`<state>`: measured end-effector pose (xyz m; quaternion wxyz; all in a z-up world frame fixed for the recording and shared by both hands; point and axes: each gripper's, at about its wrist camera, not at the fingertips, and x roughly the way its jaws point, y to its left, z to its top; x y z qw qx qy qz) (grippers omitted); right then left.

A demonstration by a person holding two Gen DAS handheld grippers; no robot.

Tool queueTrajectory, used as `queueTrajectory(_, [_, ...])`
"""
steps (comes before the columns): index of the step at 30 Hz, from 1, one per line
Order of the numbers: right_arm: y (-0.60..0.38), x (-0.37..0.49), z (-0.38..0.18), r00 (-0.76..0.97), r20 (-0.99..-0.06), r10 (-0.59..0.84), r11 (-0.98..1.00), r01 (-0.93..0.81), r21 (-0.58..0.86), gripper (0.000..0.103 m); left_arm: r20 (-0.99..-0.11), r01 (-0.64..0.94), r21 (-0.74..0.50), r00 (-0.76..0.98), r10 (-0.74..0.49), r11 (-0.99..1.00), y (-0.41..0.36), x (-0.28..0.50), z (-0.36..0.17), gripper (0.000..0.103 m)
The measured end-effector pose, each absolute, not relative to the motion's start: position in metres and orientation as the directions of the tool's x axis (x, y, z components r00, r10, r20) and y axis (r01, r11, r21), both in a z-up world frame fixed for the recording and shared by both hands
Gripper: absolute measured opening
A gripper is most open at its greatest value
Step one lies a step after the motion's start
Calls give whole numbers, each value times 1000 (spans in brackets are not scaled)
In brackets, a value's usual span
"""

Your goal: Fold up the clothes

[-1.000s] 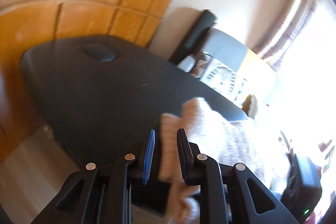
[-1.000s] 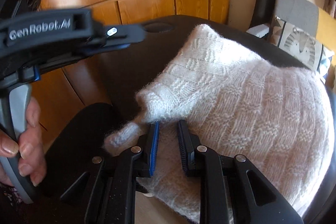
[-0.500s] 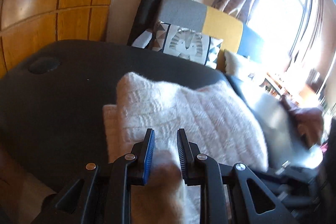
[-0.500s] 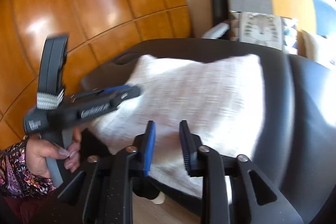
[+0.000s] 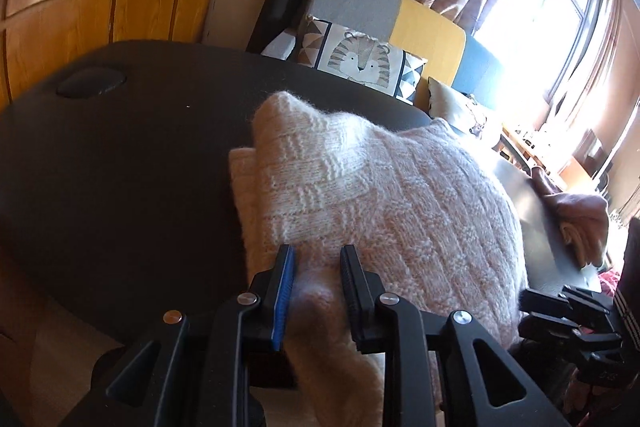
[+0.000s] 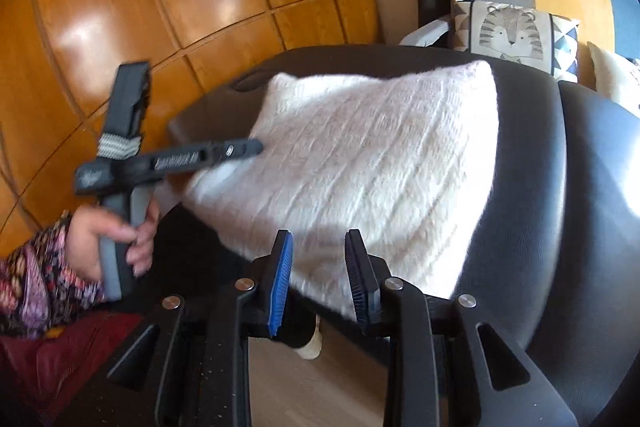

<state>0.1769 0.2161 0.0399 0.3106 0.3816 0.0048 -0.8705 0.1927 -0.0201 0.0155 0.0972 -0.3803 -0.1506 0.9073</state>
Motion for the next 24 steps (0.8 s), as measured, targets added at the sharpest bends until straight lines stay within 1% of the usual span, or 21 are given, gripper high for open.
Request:
queueTrajectory(1, [216,182,37,-527,-675,-515,-815,544,197,37,-661,-59,-363,-687,301,-930,-22,191,15,25])
queueTrajectory(3, [209,196,33,-598,-678,-428,-849,524,74,38,-657,-46,-399,-683,321,-916,-26,190,13,25])
queueTrajectory(5, [207,208,31,-638,-670,-379,-857,515,-6,45,-654,-33,-415,-684,323,-909,-27,191,13,25])
queueTrajectory(6, [205,214,29,-653,-667,-359,-857,513,-40,51,-652,-23,-418,-688,318,-908,-26,193,14,25])
queueTrajectory(9, [195,223,19,-689,-647,-328,-835,531,-142,51,-603,-26,-427,-736,306,-904,-21,208,28,25])
queueTrajectory(11, [186,232,13,-750,-610,-255,-817,505,-279,51,-563,-67,-412,-766,312,-909,-14,222,40,25])
queueTrajectory(13, [176,234,3,-788,-590,-177,-788,472,-395,51,-567,-111,-339,-768,298,-934,1,231,46,25])
queueTrajectory(15, [170,235,-5,-810,-568,-145,-764,457,-456,51,-593,-139,-258,-758,271,-956,15,234,46,25])
queueTrajectory(18, [159,240,-15,-827,-548,-125,-713,459,-530,51,-620,-134,-226,-745,248,-965,19,232,43,25])
queueTrajectory(20, [156,243,-16,-845,-521,-120,-698,445,-561,51,-624,-115,-246,-741,248,-962,13,233,44,25])
queueTrajectory(21, [155,242,-16,-851,-513,-116,-702,436,-563,49,-621,-108,-261,-742,253,-959,9,233,43,25])
queueTrajectory(22, [156,238,-16,-852,-512,-104,-715,422,-557,40,-621,-104,-276,-740,260,-955,5,234,42,25])
queueTrajectory(23, [158,235,-16,-853,-514,-93,-730,410,-547,36,-634,-101,-286,-726,267,-953,4,232,39,25])
queueTrajectory(24, [161,232,-15,-849,-521,-87,-744,403,-533,28,-650,-98,-293,-709,273,-951,3,230,34,25])
